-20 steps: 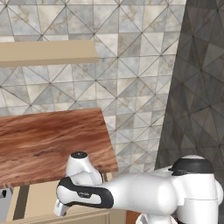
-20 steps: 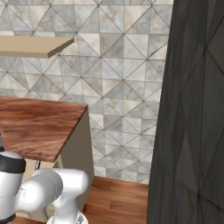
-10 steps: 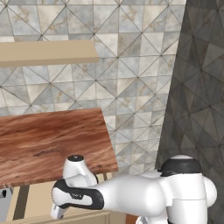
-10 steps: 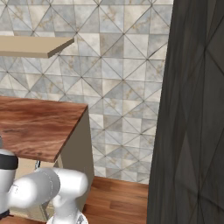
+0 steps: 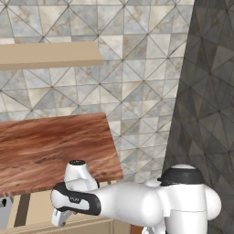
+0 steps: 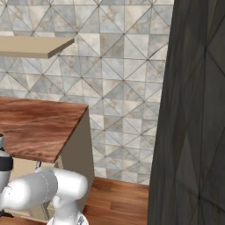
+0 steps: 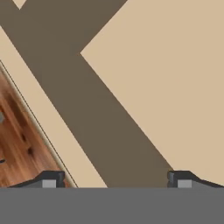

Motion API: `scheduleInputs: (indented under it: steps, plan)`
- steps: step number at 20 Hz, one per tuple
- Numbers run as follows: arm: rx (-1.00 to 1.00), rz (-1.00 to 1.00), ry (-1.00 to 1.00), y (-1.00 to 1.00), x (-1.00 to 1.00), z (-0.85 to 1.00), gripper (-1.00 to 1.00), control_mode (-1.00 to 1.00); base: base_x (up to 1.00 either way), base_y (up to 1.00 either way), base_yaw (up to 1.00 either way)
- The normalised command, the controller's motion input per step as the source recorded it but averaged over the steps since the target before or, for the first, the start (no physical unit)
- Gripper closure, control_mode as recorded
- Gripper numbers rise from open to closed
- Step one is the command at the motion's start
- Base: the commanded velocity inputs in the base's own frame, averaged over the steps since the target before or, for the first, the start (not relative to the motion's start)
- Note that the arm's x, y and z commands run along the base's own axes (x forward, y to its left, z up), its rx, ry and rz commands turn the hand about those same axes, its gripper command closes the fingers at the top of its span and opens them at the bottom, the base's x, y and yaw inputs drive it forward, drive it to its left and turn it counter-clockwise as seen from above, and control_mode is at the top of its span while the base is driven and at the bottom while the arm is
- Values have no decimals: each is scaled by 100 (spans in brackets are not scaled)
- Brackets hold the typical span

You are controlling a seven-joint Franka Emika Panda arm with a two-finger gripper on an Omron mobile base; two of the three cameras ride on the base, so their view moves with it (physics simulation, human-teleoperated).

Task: Take the tongs from the drawer on the left and place them on the dining counter next to the tray containing the hot dog.

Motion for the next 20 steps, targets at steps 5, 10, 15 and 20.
scheduleInputs:
  steps: [5,10,15,20]
  plan:
    - [0,2,9,21,-50,-21,-100,-100,0,0,0]
    - [0,2,5,30,-61,-23,-100,-100,0,0,0]
    - [0,2,2,28,-57,-15,-100,-100,0,0,0]
    - [0,3,4,26,-55,-9,-100,-100,0,0,0]
